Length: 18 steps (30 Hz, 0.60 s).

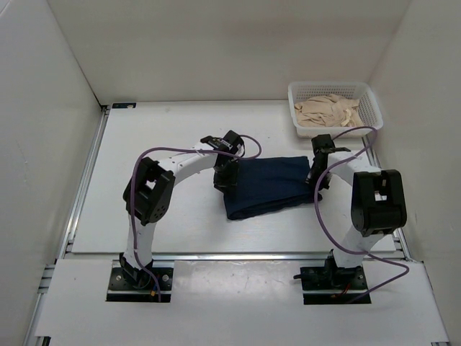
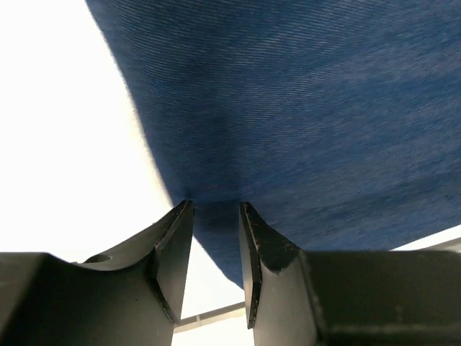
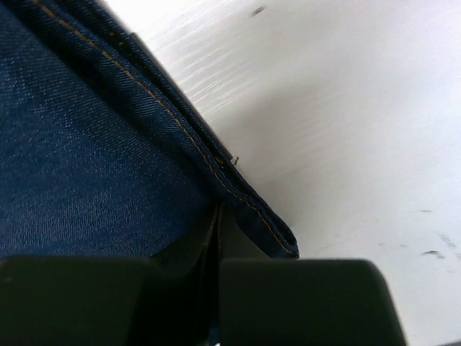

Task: Fold and stack the trousers
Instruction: Fold the trousers

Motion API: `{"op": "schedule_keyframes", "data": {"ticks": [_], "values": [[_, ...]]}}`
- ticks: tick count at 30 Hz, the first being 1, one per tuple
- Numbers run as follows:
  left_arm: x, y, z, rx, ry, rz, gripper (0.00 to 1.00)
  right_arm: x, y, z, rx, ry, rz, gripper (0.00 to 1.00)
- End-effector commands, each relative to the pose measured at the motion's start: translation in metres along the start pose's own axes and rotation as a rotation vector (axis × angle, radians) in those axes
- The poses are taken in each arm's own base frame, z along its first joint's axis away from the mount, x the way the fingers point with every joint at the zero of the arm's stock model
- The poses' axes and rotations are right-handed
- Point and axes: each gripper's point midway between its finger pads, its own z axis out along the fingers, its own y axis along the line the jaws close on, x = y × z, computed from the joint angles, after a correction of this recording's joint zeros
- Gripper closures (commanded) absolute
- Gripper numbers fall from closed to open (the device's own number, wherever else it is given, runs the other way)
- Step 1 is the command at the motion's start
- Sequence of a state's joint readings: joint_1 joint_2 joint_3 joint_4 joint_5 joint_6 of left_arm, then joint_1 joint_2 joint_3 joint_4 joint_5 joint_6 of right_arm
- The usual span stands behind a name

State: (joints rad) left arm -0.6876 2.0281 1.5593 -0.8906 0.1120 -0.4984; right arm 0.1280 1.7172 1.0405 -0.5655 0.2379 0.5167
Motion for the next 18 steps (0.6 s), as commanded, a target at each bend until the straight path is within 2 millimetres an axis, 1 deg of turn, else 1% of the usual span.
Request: {"op": "schedule_keyframes", "data": {"ticks": [1, 2, 3, 5, 6, 7, 8, 9, 10, 11, 12, 13, 14, 15, 16, 17, 18], "values": [[-0.018, 0.001, -0.036, -0.009, -0.102, -0.001, 0.56, 0.034, 0.037, -0.009, -0.184, 0.099, -0.006, 1.00], [-0.021, 0.007, -0.036, -0.013, -0.105, -0.006, 0.56, 0.037, 0.047, -0.017, -0.217, 0.100, 0.005, 1.00], [-0.025, 0.018, -0.038, -0.030, -0.106, -0.030, 0.56, 0.045, 0.054, -0.017, -0.233, 0.115, -0.001, 1.00], [-0.032, 0.026, -0.046, -0.028, -0.129, -0.041, 0.56, 0.056, 0.074, -0.032, -0.278, 0.110, -0.029, 1.00], [-0.035, 0.038, -0.048, -0.048, -0.128, -0.057, 0.56, 0.056, 0.081, -0.037, -0.287, 0.108, -0.037, 1.00], [-0.040, 0.043, -0.058, -0.050, -0.160, -0.053, 0.55, 0.058, 0.090, -0.045, -0.309, 0.094, -0.063, 1.00], [-0.038, 0.048, -0.064, -0.057, -0.154, -0.065, 0.55, 0.057, 0.093, -0.052, -0.318, 0.088, -0.063, 1.00], [-0.039, 0.055, -0.069, -0.071, -0.162, -0.064, 0.53, 0.060, 0.094, -0.055, -0.312, 0.100, -0.072, 0.94], [-0.046, 0.064, -0.082, -0.080, -0.193, -0.074, 0.52, 0.047, 0.094, -0.065, -0.294, 0.045, -0.075, 0.82], [-0.049, 0.067, -0.091, -0.086, -0.212, -0.082, 0.52, 0.038, 0.092, -0.074, -0.288, 0.002, -0.080, 0.65], [-0.045, 0.072, -0.098, -0.093, -0.205, -0.082, 0.50, 0.034, 0.084, -0.082, -0.260, -0.019, -0.091, 0.36], [-0.048, 0.076, -0.109, -0.103, -0.229, -0.091, 0.47, 0.019, 0.085, -0.095, -0.260, -0.071, -0.093, 0.27], [-0.052, 0.081, -0.127, -0.107, -0.273, -0.092, 0.46, 0.009, 0.079, -0.111, -0.254, -0.127, -0.091, 0.22], [-0.050, 0.082, -0.136, -0.112, -0.286, -0.092, 0.46, 0.000, 0.065, -0.120, -0.195, -0.174, -0.106, 0.17], [-0.052, 0.085, -0.148, -0.109, -0.312, -0.105, 0.45, -0.007, 0.059, -0.130, -0.178, -0.212, -0.109, 0.14], [-0.049, 0.092, -0.169, -0.114, -0.349, -0.111, 0.45, -0.019, 0.055, -0.153, -0.190, -0.282, -0.102, 0.14], [-0.049, 0.095, -0.183, -0.120, -0.385, -0.120, 0.45, -0.024, 0.048, -0.164, -0.176, -0.317, -0.106, 0.12]]}}
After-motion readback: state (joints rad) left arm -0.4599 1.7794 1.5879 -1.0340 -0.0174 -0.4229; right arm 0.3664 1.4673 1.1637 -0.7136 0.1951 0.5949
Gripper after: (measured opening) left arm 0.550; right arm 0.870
